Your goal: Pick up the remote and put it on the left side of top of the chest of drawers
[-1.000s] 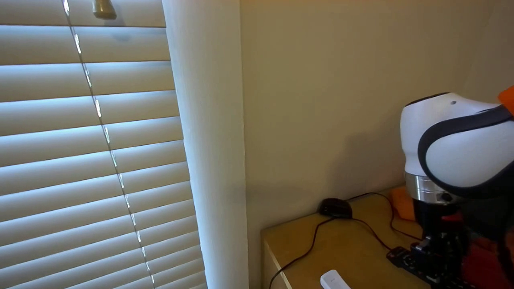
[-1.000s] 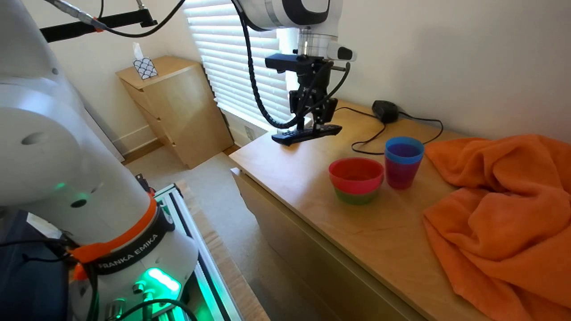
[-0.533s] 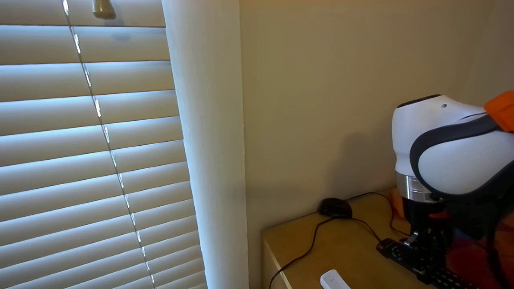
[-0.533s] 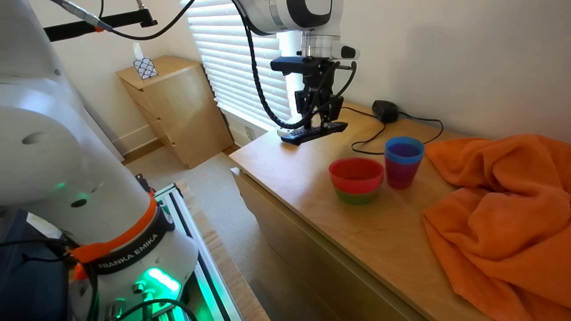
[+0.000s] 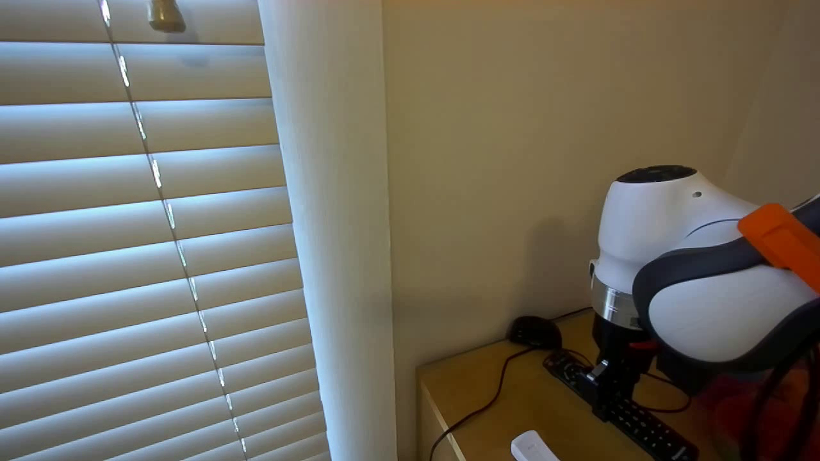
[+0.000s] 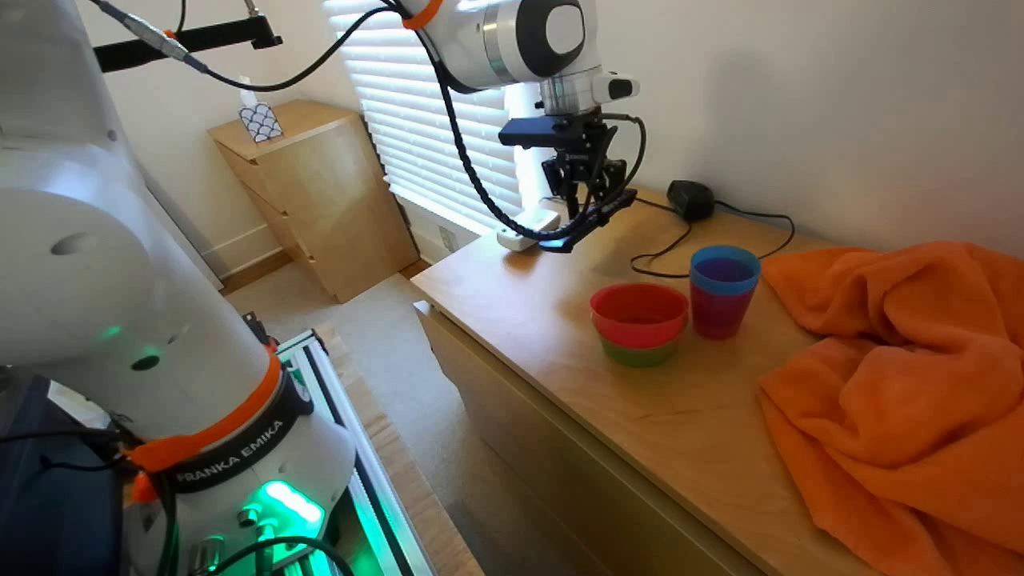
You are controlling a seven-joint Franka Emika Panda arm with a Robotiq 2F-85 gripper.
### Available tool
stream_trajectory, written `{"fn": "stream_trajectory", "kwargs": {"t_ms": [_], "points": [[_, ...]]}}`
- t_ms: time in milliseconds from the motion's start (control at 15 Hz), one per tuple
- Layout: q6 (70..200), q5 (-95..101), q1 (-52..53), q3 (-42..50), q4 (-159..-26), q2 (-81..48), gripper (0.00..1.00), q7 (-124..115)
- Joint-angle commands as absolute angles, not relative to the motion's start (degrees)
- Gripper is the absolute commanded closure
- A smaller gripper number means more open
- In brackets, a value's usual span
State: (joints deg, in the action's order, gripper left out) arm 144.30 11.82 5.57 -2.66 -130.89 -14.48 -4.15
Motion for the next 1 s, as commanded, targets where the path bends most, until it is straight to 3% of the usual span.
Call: {"fn": "stream_trajectory", "kwargs": {"t_ms": [0,333,933], "points": [[151.13,7.61,4.94,-4.17,-130.15,-16.99,0.70,-1.44],[155.85,-3.96,0.89,-10.36,-128.90,-20.28,0.70,11.52],[146.33,-10.50,-2.93,-12.92,-128.51,-20.06,0.70,21.01]]}}
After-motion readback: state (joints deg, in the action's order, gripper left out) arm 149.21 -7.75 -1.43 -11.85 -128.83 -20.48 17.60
